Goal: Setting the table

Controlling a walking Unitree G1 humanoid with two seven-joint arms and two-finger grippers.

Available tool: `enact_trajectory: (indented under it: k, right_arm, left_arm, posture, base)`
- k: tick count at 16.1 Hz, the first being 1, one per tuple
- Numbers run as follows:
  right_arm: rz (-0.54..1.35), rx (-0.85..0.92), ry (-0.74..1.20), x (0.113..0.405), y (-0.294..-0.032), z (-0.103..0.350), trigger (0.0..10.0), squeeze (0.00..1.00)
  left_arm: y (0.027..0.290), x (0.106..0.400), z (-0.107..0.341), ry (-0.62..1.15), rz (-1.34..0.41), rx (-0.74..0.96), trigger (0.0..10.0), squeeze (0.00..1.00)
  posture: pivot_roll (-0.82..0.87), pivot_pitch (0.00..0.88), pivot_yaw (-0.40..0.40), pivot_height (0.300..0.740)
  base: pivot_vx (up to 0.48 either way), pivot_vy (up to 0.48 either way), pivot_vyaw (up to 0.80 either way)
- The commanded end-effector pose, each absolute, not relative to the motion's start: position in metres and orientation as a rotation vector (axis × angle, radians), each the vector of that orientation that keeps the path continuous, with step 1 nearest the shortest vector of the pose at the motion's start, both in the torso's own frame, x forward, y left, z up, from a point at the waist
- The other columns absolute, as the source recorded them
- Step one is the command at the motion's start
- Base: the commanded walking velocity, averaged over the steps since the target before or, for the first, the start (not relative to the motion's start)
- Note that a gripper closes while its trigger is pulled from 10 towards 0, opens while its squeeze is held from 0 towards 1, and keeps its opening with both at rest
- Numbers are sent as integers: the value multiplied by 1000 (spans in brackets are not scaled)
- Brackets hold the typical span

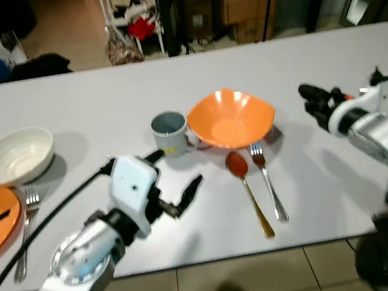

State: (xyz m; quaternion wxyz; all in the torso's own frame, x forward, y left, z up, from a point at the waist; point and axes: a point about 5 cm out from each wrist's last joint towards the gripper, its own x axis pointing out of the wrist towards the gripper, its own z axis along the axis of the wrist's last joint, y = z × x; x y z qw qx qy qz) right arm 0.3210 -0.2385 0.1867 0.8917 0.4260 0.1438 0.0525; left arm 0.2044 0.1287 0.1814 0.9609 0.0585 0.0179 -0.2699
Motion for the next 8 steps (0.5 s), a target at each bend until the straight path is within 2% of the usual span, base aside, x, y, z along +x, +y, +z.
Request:
enact_trajectory:
  k: [1, 2, 5, 8]
  right_arm:
    - [252, 633, 237, 309, -217, 207, 10000, 0]
    - [356, 431, 188, 294, -196, 215, 10000, 0]
    - [405, 304, 126, 271, -165, 222, 10000, 0]
    - [359, 189, 93, 257, -153, 209, 10000, 0]
  left_arm:
    - [145, 208, 182, 22, -369, 110, 10000, 0]
    - [154, 208, 181, 16, -247, 77, 10000, 0]
    - [160, 204, 177, 28, -177, 153, 10000, 0]
    - [159, 206, 174, 40, -162, 164, 10000, 0]
  posture:
    - [-94, 0, 76, 740]
    - [-97, 0, 82, 740]
    - [-80, 0, 70, 740]
    - [-82, 0, 69, 740]
  base:
    - [0, 0, 0]
    - [0, 0, 0]
    - [0, 0, 0]
    - [0, 0, 0]
